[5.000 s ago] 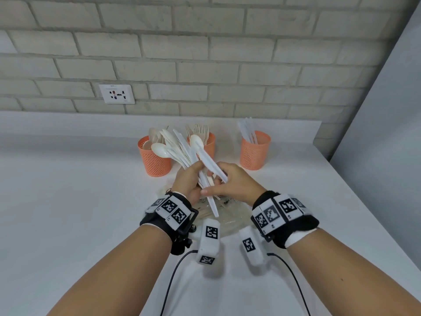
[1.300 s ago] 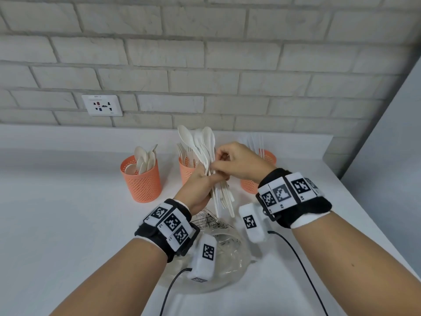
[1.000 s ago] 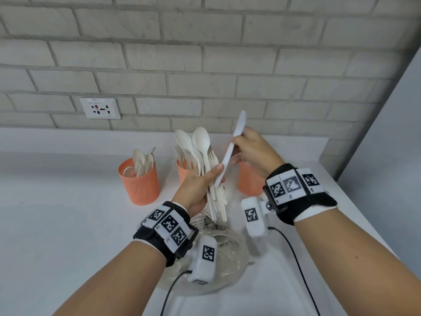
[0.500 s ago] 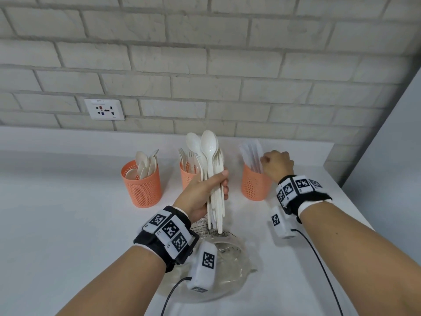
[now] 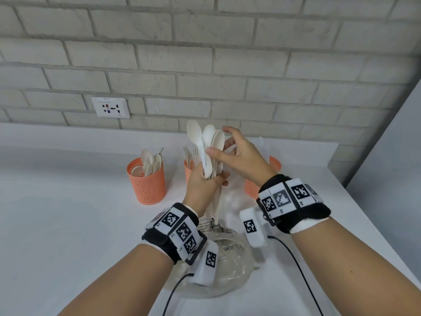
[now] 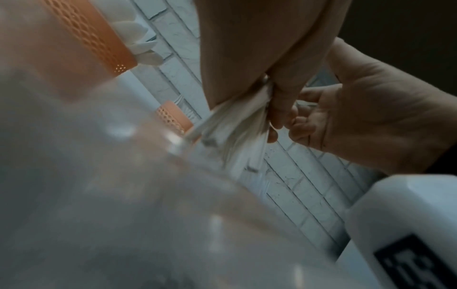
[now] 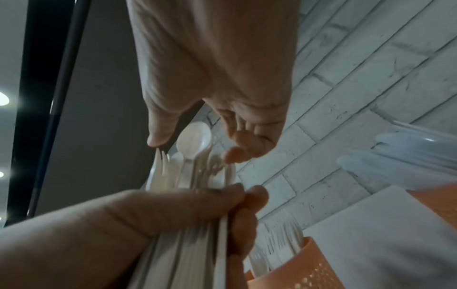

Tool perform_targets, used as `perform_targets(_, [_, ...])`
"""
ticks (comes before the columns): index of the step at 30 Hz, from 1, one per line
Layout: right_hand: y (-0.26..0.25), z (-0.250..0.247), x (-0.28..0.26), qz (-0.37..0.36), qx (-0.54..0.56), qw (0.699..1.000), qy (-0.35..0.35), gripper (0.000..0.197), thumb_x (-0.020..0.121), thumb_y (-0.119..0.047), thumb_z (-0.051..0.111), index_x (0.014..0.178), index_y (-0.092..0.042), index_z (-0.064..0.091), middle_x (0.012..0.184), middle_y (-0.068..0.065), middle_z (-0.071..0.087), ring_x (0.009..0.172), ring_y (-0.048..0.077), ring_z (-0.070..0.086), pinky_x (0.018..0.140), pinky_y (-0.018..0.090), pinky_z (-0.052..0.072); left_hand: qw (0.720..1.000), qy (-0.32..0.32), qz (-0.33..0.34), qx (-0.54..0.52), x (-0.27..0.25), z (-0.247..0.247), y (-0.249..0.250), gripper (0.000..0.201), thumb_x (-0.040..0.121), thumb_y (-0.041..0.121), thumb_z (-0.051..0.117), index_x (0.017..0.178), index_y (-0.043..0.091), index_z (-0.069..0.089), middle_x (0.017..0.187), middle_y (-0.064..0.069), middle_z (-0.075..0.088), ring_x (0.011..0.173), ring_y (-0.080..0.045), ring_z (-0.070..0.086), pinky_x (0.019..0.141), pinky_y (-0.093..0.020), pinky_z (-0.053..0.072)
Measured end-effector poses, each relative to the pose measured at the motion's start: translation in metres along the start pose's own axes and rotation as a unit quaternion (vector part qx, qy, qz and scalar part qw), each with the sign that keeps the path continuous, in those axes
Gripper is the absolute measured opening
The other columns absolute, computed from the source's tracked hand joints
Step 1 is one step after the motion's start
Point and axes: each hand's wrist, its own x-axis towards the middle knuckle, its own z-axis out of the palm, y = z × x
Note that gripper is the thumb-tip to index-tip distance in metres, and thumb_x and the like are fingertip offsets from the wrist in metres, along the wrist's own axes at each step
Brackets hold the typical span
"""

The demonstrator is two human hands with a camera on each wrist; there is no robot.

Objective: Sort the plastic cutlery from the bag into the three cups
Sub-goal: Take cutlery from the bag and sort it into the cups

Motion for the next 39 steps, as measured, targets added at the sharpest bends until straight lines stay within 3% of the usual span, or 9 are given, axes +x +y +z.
perform_targets(7, [-0.006, 0.004, 0.004, 0.026, 0.044, 0.998, -0.028, 0.049, 0.085, -0.02, 0.056, 0.132, -0.021, 0.045, 0.12, 0.008, 0.055, 0.086, 0.015, 0.057, 0.057, 0.021, 0.044, 0.997, -0.005, -0.001, 0.072, -0.008, -0.003, -0.001, 0.041, 0.082, 0.0, 0.064, 0.119, 0.013, 0.051, 0.096, -0.005, 0.064, 0.076, -0.013, 0.061, 0.075, -0.031, 0.054])
perform_targets(9, [-0.007, 0.005, 0.002, 0.031, 0.053, 0.998, -0.028, 0.049, 0.087, -0.021, 0.054, 0.135, -0.021, 0.041, 0.118, 0.006, 0.054, 0.081, 0.011, 0.056, 0.063, 0.021, 0.046, 0.998, -0.007, -0.009, 0.055, -0.009, -0.005, 0.001, 0.039, 0.082, -0.002, 0.063, 0.117, 0.013, 0.053, 0.093, -0.004, 0.064, 0.075, -0.013, 0.061, 0.072, -0.029, 0.054])
perform_targets(14, [-0.003, 0.02, -0.009, 0.044, 0.069, 0.992, -0.091, 0.086, 0.076, -0.047, 0.068, 0.144, -0.024, 0.019, 0.135, -0.001, 0.049, 0.119, 0.015, 0.05, 0.098, 0.037, 0.047, 0.995, 0.019, 0.025, 0.094, -0.009, -0.001, 0.008, 0.025, 0.087, -0.005, 0.052, 0.111, 0.002, 0.057, 0.081, 0.003, 0.06, 0.066, 0.0, 0.056, 0.059, -0.012, 0.049])
perform_targets(20, [0.004, 0.021, -0.009, 0.057, 0.149, 0.982, -0.098, 0.034, 0.092, -0.02, 0.055, 0.123, -0.008, 0.048, 0.107, 0.003, 0.064, 0.093, 0.01, 0.064, 0.079, 0.023, 0.052, 0.999, -0.049, 0.0, 0.001, -0.011, -0.006, 0.014, 0.031, 0.073, -0.005, 0.064, 0.092, 0.02, 0.061, 0.085, -0.011, 0.066, 0.083, -0.023, 0.065, 0.079, -0.038, 0.054])
perform_targets(27, [0.011, 0.013, -0.017, 0.053, 0.242, 0.958, -0.142, 0.018, 0.096, -0.013, 0.045, 0.093, -0.012, 0.063, 0.09, 0.003, 0.069, 0.079, 0.006, 0.069, 0.072, 0.017, 0.054, 0.988, -0.102, -0.085, -0.077, -0.008, -0.011, 0.014, 0.032, 0.081, -0.006, 0.062, 0.11, 0.008, 0.06, 0.083, -0.005, 0.066, 0.079, -0.017, 0.064, 0.07, -0.024, 0.053])
perform_targets(31, [0.011, 0.016, -0.012, 0.064, 0.148, 0.985, -0.067, 0.03, 0.089, -0.026, 0.059, 0.116, -0.014, 0.051, 0.107, 0.005, 0.064, 0.097, 0.017, 0.062, 0.08, 0.03, 0.052, 0.987, -0.06, -0.102, -0.105, -0.007, -0.006, 0.01, 0.027, 0.081, -0.009, 0.061, 0.104, 0.006, 0.06, 0.076, -0.007, 0.06, 0.064, -0.014, 0.058, 0.057, -0.021, 0.051])
perform_targets(33, [0.01, 0.019, -0.01, 0.042, 0.047, 0.996, 0.07, 0.06, 0.08, -0.03, 0.069, 0.13, -0.014, 0.038, 0.11, 0.0, 0.052, 0.097, 0.014, 0.052, 0.079, 0.022, 0.045, 0.992, -0.014, -0.079, -0.099, -0.006, -0.005, 0.008, 0.03, 0.078, -0.013, 0.062, 0.096, 0.01, 0.059, 0.076, -0.008, 0.058, 0.065, -0.017, 0.056, 0.06, -0.025, 0.05])
perform_targets(35, [0.004, 0.021, -0.011, -0.005, 0.001, 0.988, 0.153, 0.056, 0.077, -0.03, 0.072, 0.121, -0.011, 0.043, 0.092, -0.003, 0.046, 0.083, 0.012, 0.047, 0.066, 0.015, 0.038, 0.996, 0.019, -0.053, -0.068, -0.007, -0.003, 0.008, 0.031, 0.076, -0.011, 0.065, 0.087, 0.017, 0.057, 0.074, -0.007, 0.058, 0.065, -0.017, 0.054, 0.06, -0.026, 0.048])
perform_targets(39, [-0.003, 0.023, -0.011, -0.013, -0.053, 0.995, 0.079, 0.042, 0.078, -0.033, 0.071, 0.104, -0.008, 0.05, 0.075, 0.0, 0.052, 0.068, 0.015, 0.052, 0.059, 0.02, 0.039, 0.999, -0.023, 0.0, -0.022, -0.012, 0.0, 0.012, 0.036, 0.078, -0.01, 0.062, 0.097, 0.021, 0.058, 0.081, 0.0, 0.066, 0.072, -0.009, 0.065, 0.063, -0.021, 0.053])
